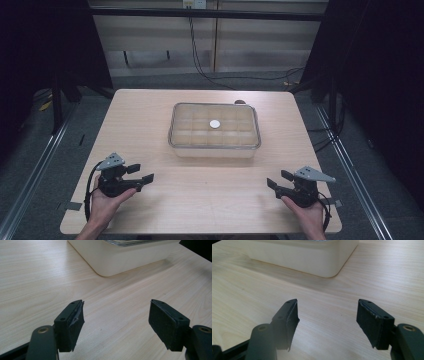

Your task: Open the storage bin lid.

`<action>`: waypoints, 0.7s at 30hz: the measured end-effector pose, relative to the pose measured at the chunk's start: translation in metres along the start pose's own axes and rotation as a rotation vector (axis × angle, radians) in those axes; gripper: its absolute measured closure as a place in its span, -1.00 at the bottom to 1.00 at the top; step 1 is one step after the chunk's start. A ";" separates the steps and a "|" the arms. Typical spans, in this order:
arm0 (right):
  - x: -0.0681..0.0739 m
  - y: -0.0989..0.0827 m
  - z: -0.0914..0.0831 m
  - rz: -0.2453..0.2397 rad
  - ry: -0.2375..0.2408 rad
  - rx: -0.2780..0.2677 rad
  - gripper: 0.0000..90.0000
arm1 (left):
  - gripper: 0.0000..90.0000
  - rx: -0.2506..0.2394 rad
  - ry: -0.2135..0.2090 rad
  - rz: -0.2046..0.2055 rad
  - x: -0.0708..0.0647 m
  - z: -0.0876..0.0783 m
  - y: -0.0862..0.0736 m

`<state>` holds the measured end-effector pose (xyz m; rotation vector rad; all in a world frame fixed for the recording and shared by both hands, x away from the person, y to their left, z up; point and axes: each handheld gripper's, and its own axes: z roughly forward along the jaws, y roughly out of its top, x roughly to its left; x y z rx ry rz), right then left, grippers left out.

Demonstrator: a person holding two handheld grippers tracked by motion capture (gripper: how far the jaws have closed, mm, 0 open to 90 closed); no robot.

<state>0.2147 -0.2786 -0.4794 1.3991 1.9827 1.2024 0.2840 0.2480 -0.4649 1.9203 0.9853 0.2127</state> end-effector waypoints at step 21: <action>0.005 0.003 0.005 -0.027 0.059 0.035 -0.19 | -0.41 -0.009 -0.004 0.007 0.003 0.003 0.002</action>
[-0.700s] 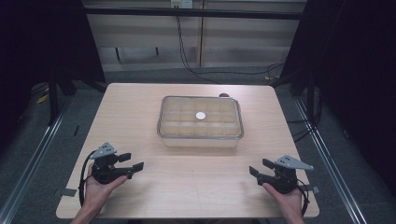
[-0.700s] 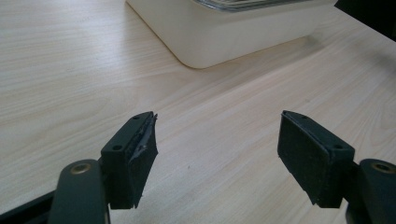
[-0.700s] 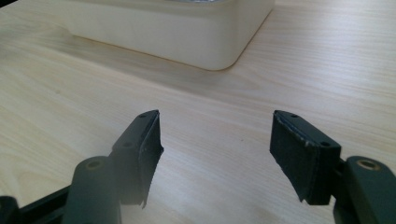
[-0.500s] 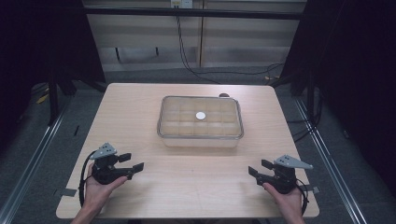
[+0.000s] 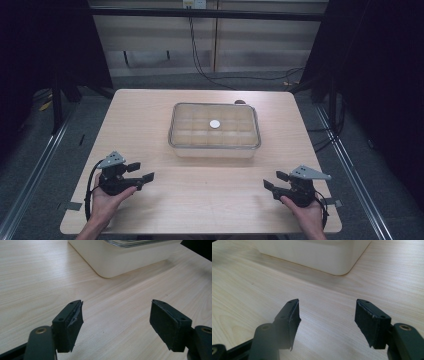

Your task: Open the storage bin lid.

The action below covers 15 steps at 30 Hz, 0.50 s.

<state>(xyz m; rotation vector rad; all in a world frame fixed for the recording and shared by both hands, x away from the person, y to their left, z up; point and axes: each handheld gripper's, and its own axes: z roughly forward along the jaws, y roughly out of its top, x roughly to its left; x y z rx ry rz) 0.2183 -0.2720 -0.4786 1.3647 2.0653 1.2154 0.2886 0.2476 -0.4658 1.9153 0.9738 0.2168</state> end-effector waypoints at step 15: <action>-0.004 0.025 -0.007 0.014 0.068 0.037 -0.15 | -0.31 -0.006 -0.054 -0.017 -0.003 0.004 0.005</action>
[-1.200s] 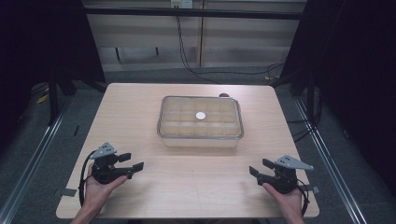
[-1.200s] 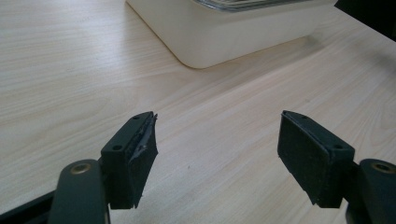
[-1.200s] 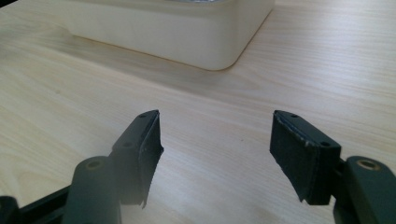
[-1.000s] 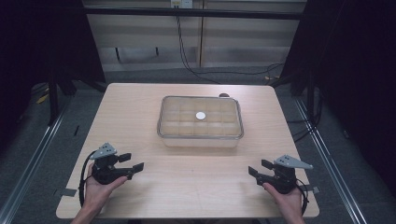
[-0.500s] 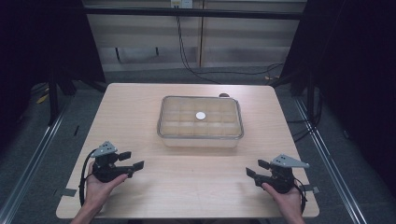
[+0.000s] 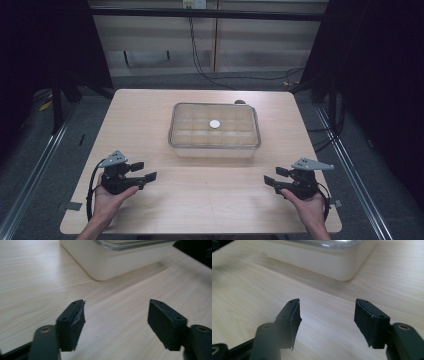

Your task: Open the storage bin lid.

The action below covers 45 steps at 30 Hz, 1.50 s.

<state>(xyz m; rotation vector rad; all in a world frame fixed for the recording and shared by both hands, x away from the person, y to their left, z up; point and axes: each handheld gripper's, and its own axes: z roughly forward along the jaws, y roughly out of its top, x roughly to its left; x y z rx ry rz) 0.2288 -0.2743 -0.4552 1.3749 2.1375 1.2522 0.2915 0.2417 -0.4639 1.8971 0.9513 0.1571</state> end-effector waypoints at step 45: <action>-0.035 0.094 0.059 -0.003 0.058 -0.028 -0.38 | -0.30 0.019 0.021 0.085 0.005 0.052 0.090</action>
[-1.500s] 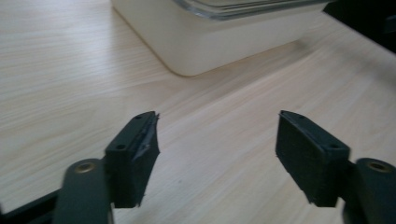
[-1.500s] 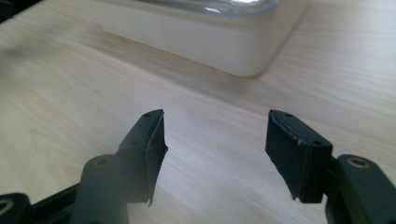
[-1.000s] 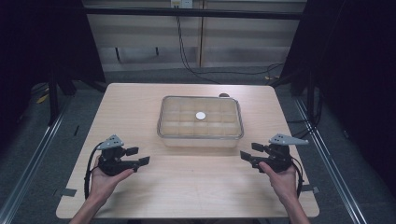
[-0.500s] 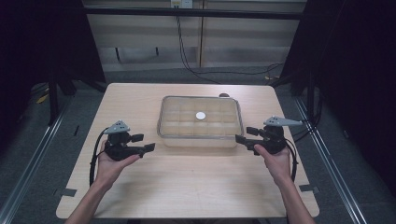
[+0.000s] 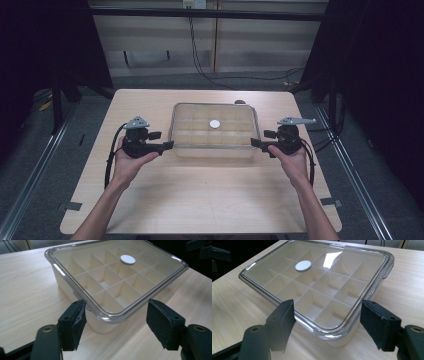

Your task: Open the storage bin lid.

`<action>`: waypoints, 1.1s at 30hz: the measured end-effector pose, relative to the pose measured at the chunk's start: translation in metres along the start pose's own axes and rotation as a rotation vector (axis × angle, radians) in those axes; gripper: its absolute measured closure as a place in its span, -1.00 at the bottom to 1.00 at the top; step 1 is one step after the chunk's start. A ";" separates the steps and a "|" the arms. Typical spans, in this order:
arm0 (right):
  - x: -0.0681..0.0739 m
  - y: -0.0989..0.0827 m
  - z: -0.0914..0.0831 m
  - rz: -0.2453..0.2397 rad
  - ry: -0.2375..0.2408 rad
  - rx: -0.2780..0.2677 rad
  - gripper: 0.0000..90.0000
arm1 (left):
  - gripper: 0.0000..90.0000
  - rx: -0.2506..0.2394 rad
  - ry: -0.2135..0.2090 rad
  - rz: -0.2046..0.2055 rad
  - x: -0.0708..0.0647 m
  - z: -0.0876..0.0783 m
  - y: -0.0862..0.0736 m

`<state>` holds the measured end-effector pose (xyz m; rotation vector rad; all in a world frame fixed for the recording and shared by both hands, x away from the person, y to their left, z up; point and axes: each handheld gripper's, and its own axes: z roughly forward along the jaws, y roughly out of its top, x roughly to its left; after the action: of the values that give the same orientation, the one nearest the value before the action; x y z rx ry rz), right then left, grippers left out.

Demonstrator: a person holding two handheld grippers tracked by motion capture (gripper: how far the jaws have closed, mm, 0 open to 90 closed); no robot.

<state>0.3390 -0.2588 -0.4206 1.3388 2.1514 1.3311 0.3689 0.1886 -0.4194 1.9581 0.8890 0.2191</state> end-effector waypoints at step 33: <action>-0.024 0.005 0.045 0.060 0.020 0.121 -0.67 | -0.57 0.099 -0.005 -0.110 0.027 0.053 0.008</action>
<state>0.3832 -0.2525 -0.4465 1.4528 2.2542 1.2584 0.4179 0.1676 -0.4472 1.9927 1.0183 0.1081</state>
